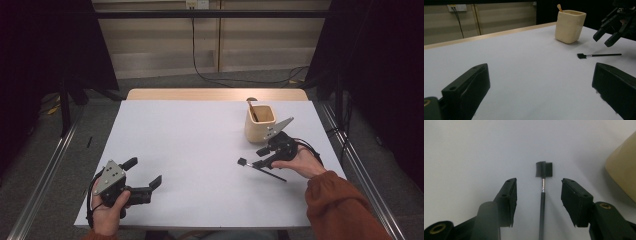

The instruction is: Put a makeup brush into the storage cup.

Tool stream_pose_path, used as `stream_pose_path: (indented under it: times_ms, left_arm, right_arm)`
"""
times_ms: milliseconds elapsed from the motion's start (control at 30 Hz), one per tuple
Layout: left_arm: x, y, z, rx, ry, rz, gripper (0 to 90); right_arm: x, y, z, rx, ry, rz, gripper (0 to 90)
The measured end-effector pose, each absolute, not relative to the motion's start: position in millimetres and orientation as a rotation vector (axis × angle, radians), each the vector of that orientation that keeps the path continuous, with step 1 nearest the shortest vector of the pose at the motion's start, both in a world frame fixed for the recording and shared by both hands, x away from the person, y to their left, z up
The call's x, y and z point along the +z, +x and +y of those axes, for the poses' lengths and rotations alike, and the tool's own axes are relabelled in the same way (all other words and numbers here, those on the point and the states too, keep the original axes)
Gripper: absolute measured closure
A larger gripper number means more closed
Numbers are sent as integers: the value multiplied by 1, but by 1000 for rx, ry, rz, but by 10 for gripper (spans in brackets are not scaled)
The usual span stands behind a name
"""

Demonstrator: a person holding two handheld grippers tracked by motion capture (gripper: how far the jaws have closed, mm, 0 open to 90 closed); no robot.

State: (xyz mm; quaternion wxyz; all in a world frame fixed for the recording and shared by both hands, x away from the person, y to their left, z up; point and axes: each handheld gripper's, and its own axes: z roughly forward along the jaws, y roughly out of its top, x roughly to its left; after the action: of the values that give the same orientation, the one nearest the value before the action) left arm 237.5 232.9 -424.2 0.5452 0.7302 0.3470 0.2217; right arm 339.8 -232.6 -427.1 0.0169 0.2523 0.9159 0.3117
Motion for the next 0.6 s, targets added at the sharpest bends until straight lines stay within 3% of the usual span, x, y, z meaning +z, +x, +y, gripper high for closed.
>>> stream_pose_path:
  times_ms: [333,600]
  left_arm:
    - [-424,238,233,522,1736,819,15]
    - [-425,238,232,520,1737,819,15]
  right_arm:
    - [-439,347,-219,744,760,2971,643]
    - [-444,351,-215,618,779,3017,700]
